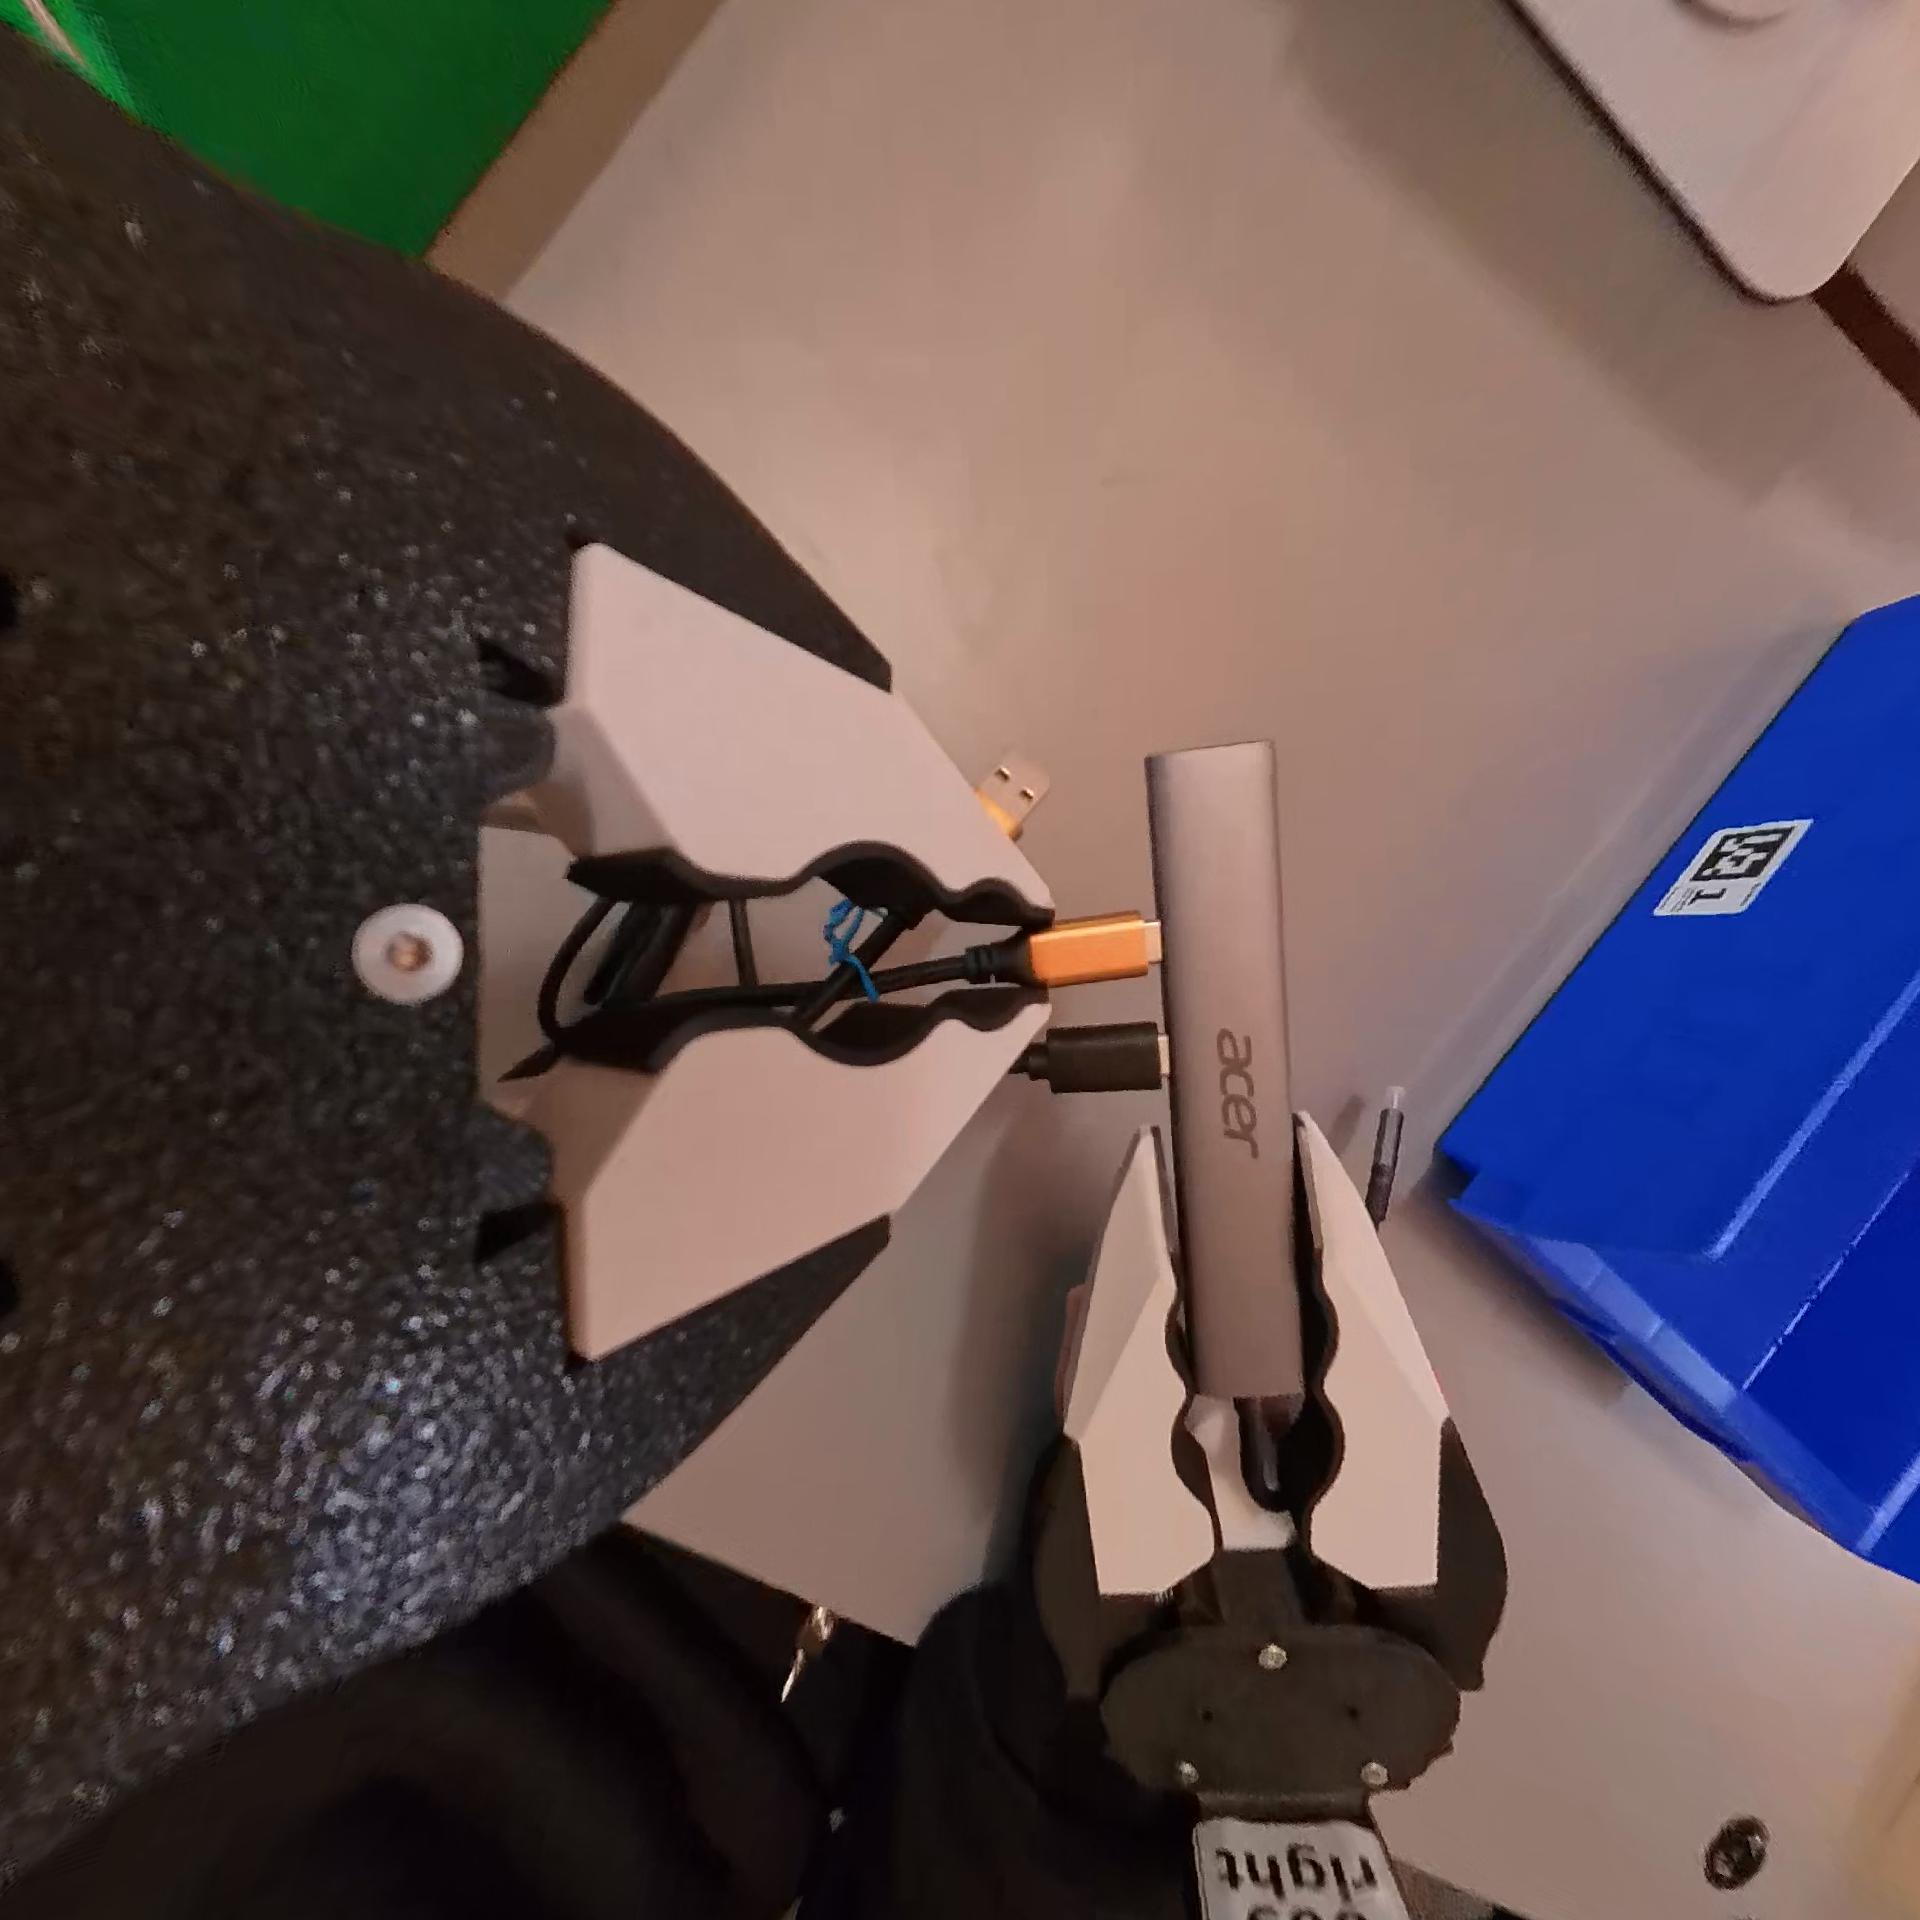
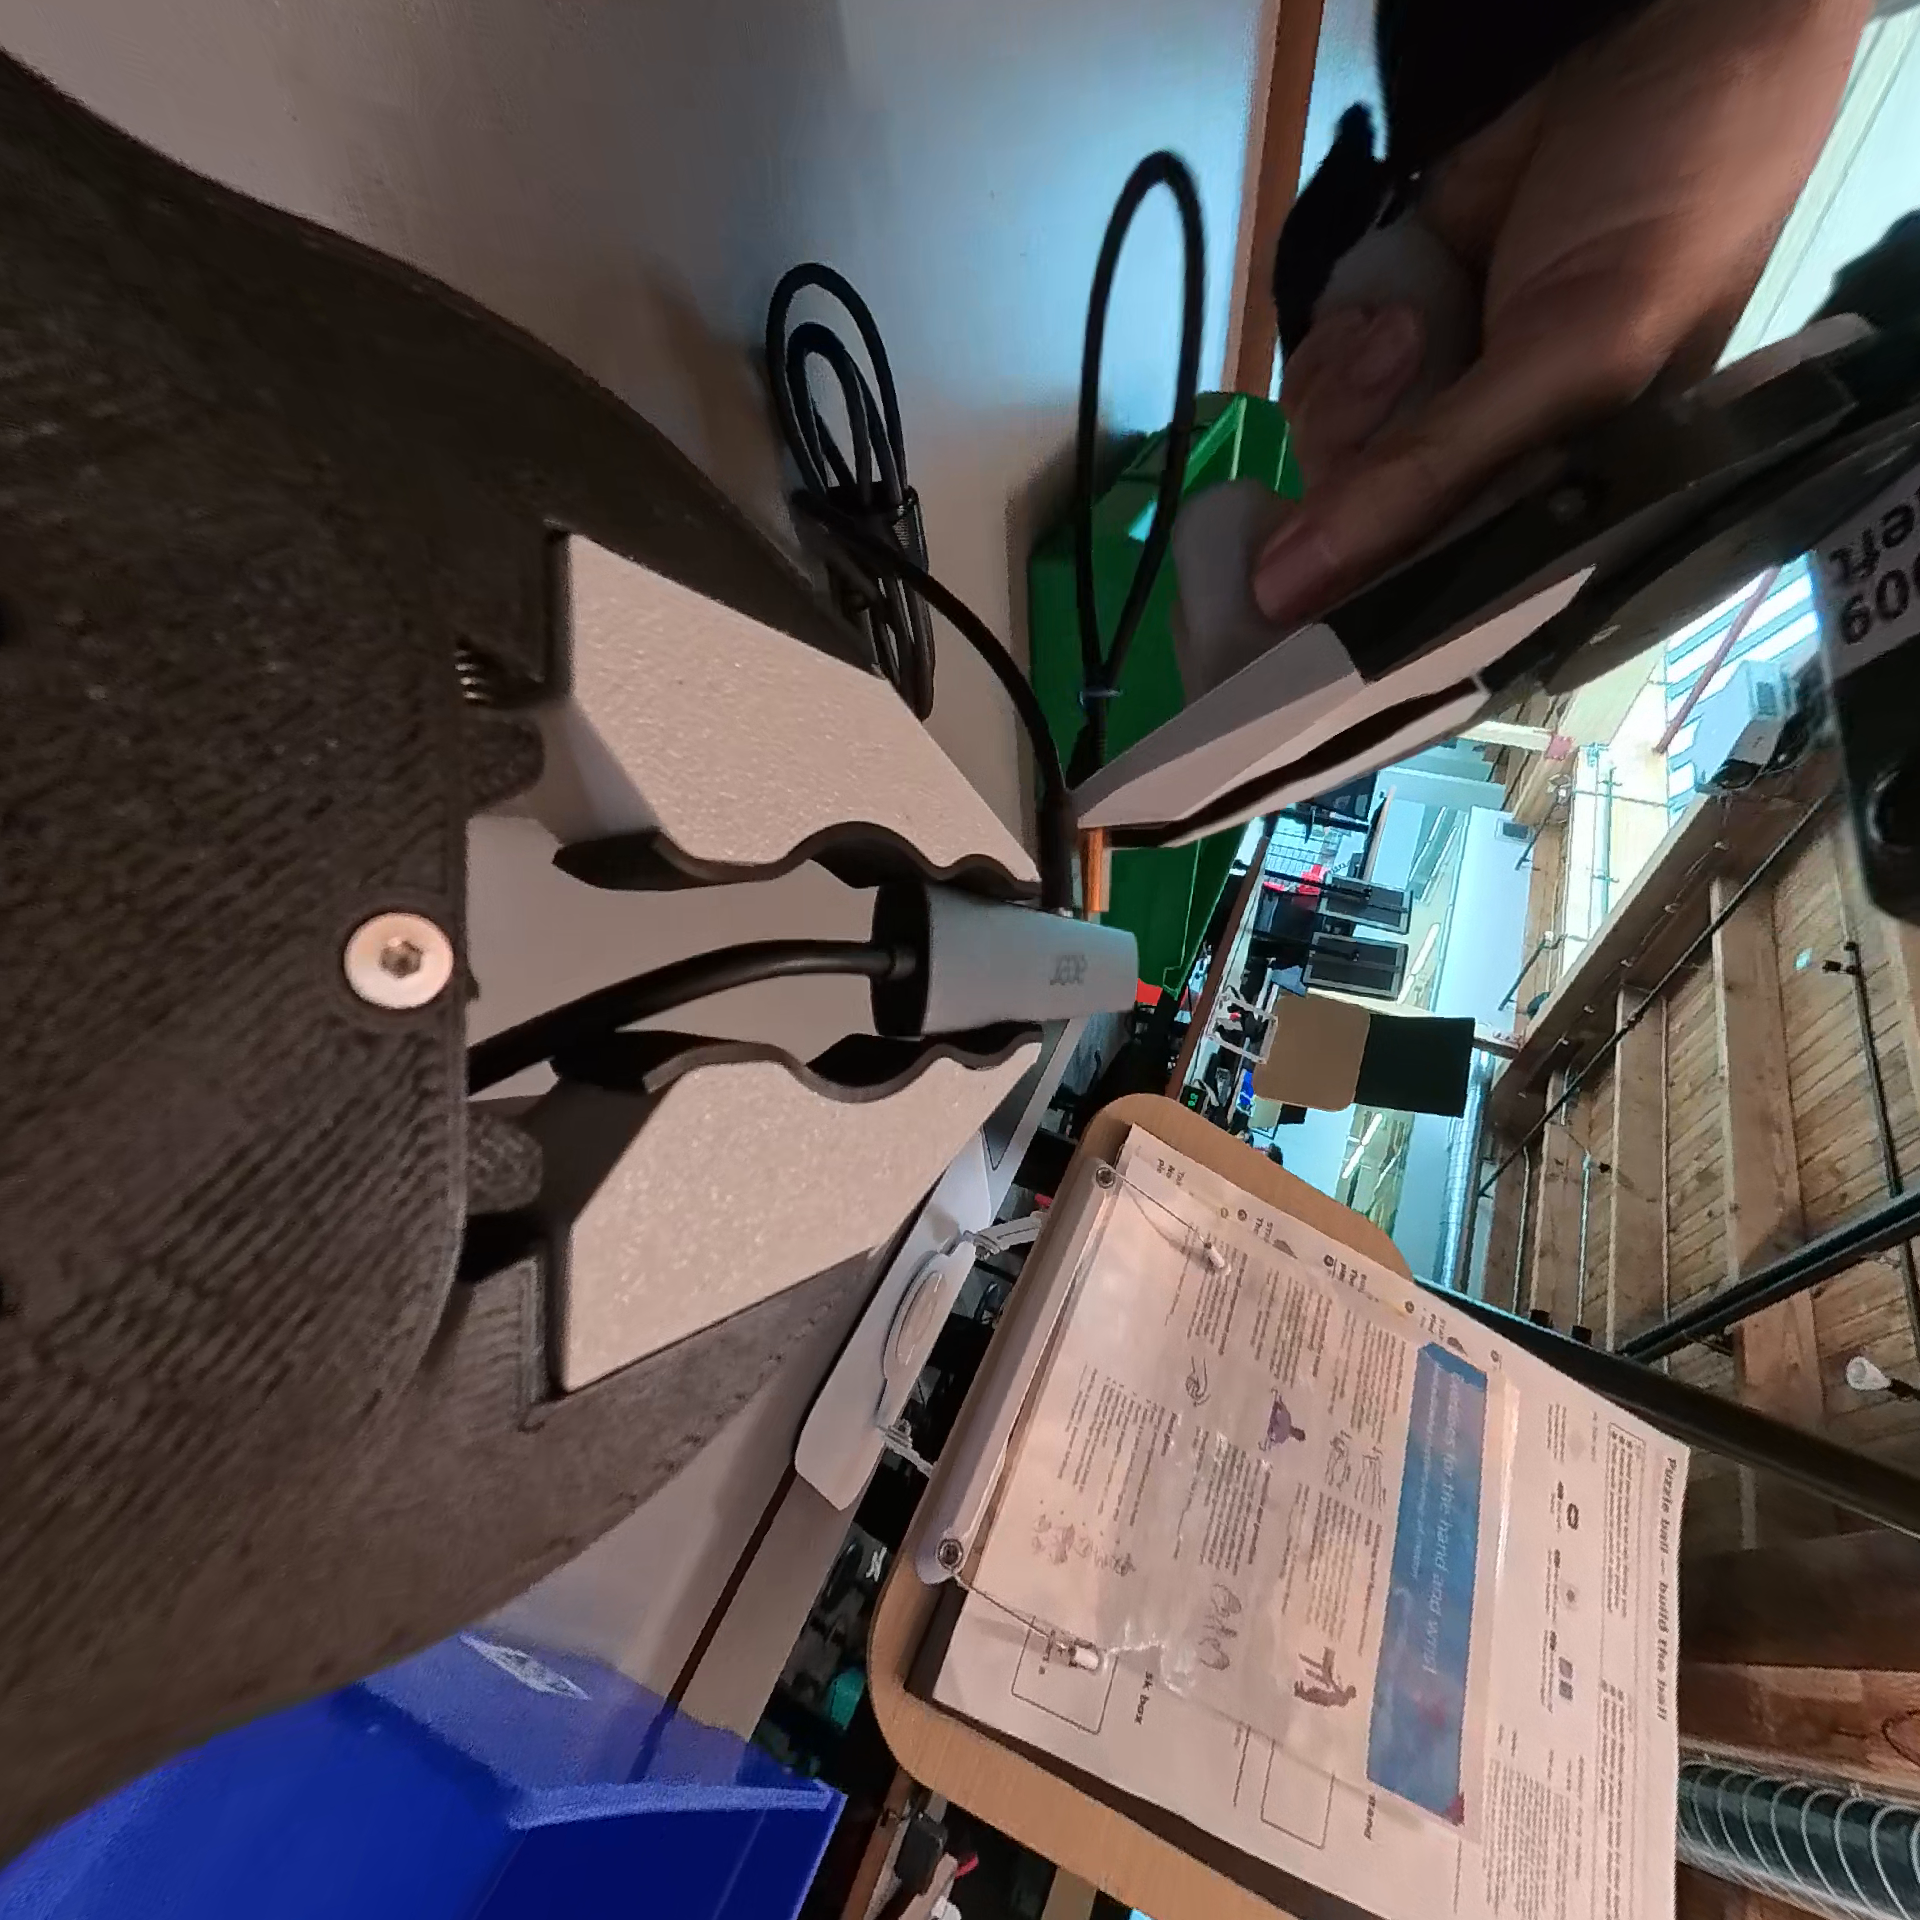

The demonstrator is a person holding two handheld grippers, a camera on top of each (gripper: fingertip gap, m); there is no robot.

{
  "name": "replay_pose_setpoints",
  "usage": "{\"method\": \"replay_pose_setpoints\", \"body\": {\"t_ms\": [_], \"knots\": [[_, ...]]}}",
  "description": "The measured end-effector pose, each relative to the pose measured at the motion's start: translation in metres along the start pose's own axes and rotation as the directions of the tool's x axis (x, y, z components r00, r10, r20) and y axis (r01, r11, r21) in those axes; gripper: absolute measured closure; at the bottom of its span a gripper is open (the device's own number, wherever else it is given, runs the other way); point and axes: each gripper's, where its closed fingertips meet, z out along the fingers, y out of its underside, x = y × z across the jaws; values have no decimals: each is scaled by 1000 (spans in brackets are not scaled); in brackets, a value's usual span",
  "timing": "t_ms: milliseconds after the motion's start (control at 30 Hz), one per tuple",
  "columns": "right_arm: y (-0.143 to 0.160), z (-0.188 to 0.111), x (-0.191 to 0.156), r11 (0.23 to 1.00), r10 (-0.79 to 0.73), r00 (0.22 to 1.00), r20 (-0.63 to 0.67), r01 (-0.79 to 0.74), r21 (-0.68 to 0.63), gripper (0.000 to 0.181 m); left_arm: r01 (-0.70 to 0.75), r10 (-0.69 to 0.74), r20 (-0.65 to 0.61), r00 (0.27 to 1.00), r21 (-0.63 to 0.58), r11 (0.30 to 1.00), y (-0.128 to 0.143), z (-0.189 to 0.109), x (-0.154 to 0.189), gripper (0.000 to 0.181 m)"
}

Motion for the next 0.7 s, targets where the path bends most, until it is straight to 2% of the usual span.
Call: {"method": "replay_pose_setpoints", "body": {"t_ms": [33,200,367,600,700], "knots": [[0,0,0,1000,21,1000,1,-21,-1,158,-24,24,22,999,6,1000,-1,0,-1,173],[3,1,2,999,35,999,-17,-35,-30,157,-117,110,129,986,46,992,-5,5,-4,173],[5,1,1,999,0,1000,-25,-1,-52,157,-176,167,216,962,26,984,-3,9,-8,174],[10,2,-2,996,-27,1000,-10,26,-86,157,-206,197,254,947,11,978,-1,10,-12,173],[5,0,4,998,-26,999,-31,24,-50,158,-194,170,236,957,83,977,-8,10,-8,172]]}}
